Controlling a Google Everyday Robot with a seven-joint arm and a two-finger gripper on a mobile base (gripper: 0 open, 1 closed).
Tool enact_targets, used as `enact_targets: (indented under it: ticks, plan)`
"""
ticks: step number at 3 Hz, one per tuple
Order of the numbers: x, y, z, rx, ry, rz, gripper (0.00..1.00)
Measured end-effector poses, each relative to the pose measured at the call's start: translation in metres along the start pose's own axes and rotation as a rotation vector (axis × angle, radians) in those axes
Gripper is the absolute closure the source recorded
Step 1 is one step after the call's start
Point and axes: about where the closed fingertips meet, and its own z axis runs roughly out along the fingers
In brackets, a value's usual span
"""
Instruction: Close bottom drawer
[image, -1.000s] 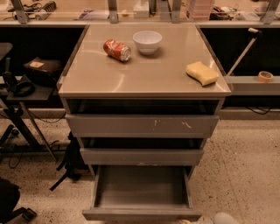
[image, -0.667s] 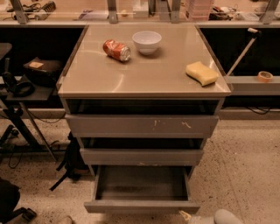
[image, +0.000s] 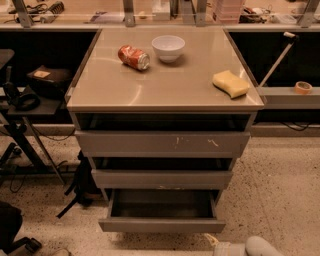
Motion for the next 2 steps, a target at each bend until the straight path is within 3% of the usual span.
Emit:
enact_targets:
  ticks: [2]
  plan:
    - [-0.031,-0.053,0.004,0.088,-0.083,-0.086,0.00]
